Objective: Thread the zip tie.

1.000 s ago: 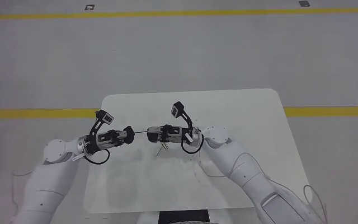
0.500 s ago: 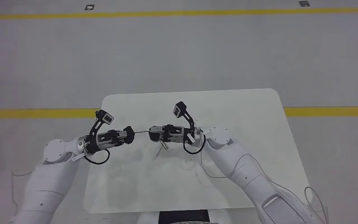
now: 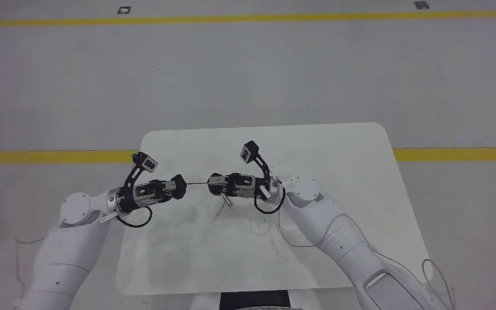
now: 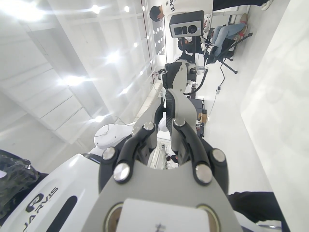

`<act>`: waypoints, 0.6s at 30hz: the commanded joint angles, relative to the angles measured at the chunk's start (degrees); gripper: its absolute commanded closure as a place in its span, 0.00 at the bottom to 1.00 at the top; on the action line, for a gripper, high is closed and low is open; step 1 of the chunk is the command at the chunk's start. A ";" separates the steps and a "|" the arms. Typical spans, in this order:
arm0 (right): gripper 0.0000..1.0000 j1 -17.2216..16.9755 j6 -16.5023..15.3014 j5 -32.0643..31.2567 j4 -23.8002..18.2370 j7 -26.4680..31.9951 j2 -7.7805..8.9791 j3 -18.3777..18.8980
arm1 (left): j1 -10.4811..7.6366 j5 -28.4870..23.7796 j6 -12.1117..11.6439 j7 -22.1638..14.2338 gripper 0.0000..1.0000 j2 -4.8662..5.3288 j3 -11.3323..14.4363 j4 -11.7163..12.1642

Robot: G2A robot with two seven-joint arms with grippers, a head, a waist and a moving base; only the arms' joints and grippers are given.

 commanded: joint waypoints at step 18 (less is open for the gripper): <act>1.00 -0.60 0.08 -1.18 -1.40 -0.44 0.20 -0.20 | 0.58 1.31 0.92 2.53 0.00 0.09 0.85 -1.90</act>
